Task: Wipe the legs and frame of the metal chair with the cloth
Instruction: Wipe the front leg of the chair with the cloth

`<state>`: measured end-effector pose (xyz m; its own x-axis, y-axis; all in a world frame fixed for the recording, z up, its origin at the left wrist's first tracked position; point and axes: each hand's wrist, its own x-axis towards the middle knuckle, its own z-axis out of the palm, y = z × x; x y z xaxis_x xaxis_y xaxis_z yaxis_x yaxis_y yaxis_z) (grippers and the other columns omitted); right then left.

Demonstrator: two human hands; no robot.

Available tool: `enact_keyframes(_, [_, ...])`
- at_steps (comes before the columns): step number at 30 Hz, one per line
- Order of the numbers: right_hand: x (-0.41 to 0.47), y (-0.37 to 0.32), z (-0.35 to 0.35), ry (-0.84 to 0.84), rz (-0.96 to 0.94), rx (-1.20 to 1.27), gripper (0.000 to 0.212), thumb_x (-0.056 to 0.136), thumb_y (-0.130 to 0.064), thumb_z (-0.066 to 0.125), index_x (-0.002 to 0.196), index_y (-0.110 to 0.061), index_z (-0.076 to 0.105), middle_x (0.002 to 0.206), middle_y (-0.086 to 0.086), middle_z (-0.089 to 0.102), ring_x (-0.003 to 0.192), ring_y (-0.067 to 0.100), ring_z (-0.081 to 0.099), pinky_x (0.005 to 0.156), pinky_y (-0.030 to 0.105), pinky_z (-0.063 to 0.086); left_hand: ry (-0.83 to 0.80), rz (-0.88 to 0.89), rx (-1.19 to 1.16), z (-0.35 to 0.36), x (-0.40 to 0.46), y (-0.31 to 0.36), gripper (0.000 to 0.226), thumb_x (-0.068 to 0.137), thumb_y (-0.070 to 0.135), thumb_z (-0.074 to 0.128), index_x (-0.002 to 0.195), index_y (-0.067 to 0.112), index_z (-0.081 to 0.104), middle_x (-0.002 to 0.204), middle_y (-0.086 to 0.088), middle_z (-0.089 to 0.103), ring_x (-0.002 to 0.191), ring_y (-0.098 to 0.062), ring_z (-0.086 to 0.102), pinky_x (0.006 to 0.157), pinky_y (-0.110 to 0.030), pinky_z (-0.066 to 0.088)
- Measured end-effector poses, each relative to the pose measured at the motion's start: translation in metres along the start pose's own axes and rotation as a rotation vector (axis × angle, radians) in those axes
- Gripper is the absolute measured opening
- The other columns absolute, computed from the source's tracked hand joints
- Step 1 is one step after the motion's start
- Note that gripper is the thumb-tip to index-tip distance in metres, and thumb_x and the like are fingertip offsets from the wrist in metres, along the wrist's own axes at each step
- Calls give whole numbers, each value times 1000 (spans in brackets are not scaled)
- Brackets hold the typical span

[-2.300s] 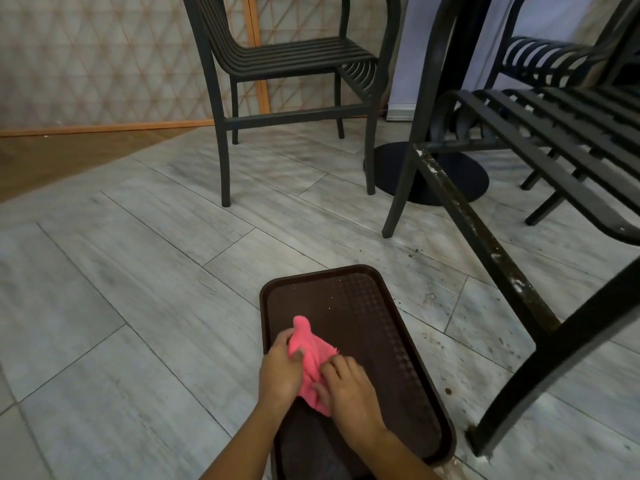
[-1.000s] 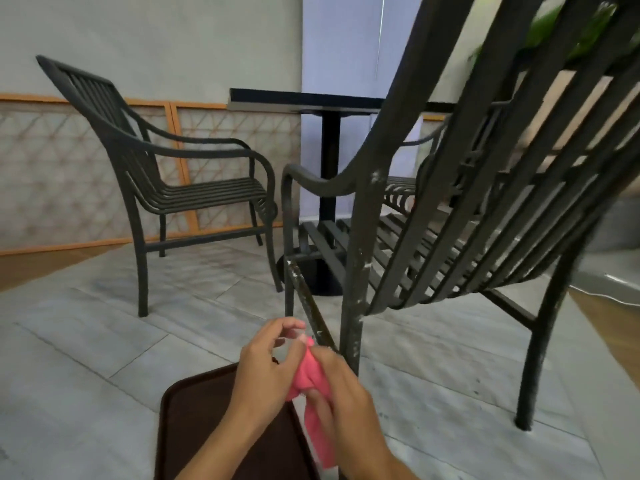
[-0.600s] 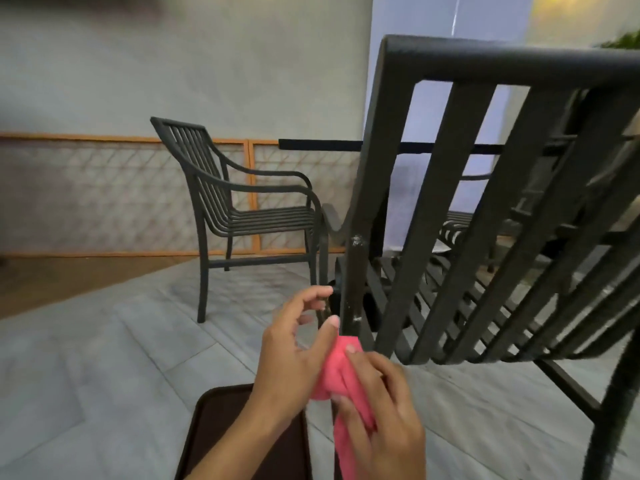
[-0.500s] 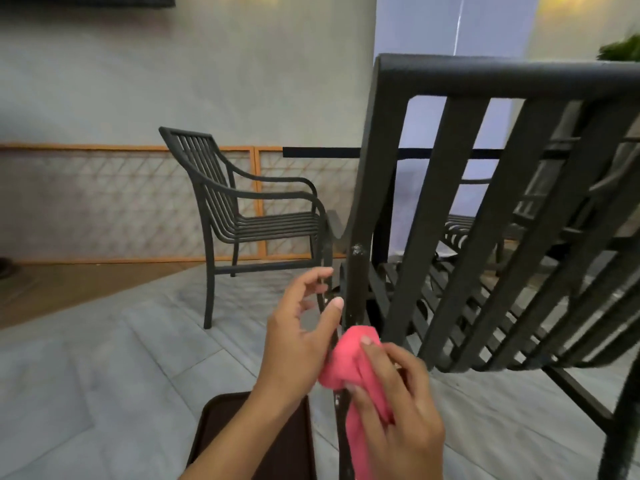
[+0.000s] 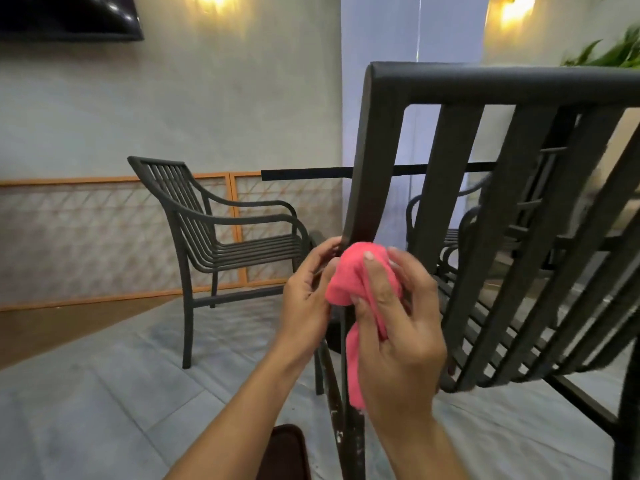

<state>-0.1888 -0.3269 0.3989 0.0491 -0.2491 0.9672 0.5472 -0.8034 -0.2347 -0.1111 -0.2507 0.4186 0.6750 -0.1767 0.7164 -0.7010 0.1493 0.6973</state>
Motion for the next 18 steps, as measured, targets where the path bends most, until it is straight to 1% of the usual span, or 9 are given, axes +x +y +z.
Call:
enact_keyframes(2, [3, 2, 9, -9, -7, -45, 35, 91, -14, 50, 124, -3, 55, 125, 19, 53, 116, 25, 52, 97, 35, 47, 12, 12, -42, 0, 2, -5, 26, 92, 14, 55, 112, 30, 60, 102, 23, 67, 99, 2, 62, 76, -11, 49])
enact_keyframes(3, [4, 3, 13, -12, -7, -61, 35, 93, -16, 48, 124, -3, 56, 126, 18, 54, 116, 25, 53, 96, 35, 47, 12, 11, -63, -1, 4, -6, 26, 91, 14, 55, 112, 28, 61, 102, 20, 68, 98, 1, 62, 75, -12, 49])
enact_keyframes(6, [0, 9, 22, 1, -13, -97, 33, 93, -15, 48, 121, -1, 59, 125, 16, 56, 113, 25, 56, 95, 35, 48, -4, 12, -89, -2, 7, -8, 28, 91, 12, 55, 107, 35, 61, 100, 22, 68, 98, 3, 62, 76, -10, 48])
enact_keyframes(9, [-8, 14, 29, 10, -8, -135, 31, 91, -12, 51, 118, -1, 61, 121, 17, 59, 108, 28, 59, 88, 39, 53, -8, 8, -114, -3, 8, -10, 31, 91, 11, 54, 104, 38, 60, 97, 26, 67, 97, 6, 61, 76, -8, 47])
enact_keyframes(10, [-10, 16, 31, 14, -8, -142, 31, 91, -12, 51, 118, -1, 62, 120, 18, 60, 107, 28, 60, 87, 39, 54, -12, 9, -123, -3, 9, -11, 30, 91, 11, 54, 104, 38, 60, 99, 25, 67, 98, 6, 61, 76, -8, 47])
enact_keyframes(12, [-15, 19, 33, 23, -13, -144, 30, 92, -12, 51, 117, -1, 62, 118, 18, 61, 104, 28, 61, 86, 38, 54, -20, 15, -128, -4, 9, -13, 31, 91, 12, 53, 104, 40, 60, 107, 15, 66, 102, 1, 61, 80, -11, 48])
enact_keyframes(14, [-20, 22, 33, 33, -21, -147, 31, 96, -17, 46, 115, 0, 63, 117, 19, 61, 103, 28, 62, 87, 37, 53, -24, 18, -117, -4, 10, -14, 33, 91, 13, 54, 104, 43, 60, 114, 8, 63, 107, -3, 59, 87, -16, 48])
enact_keyframes(16, [-25, 22, 33, 33, -20, -148, 36, 99, -22, 39, 112, 1, 64, 115, 19, 62, 103, 28, 62, 86, 37, 53, -20, 23, -106, -4, 11, -14, 34, 92, 12, 54, 103, 43, 59, 112, 11, 63, 107, 0, 58, 89, -16, 46])
enact_keyframes(18, [-29, 23, 32, 26, -10, -141, 38, 99, -24, 38, 111, 1, 65, 114, 19, 62, 103, 28, 62, 87, 37, 53, -22, 33, -112, -3, 11, -14, 33, 91, 10, 54, 103, 41, 59, 108, 14, 63, 103, 5, 58, 86, -13, 45])
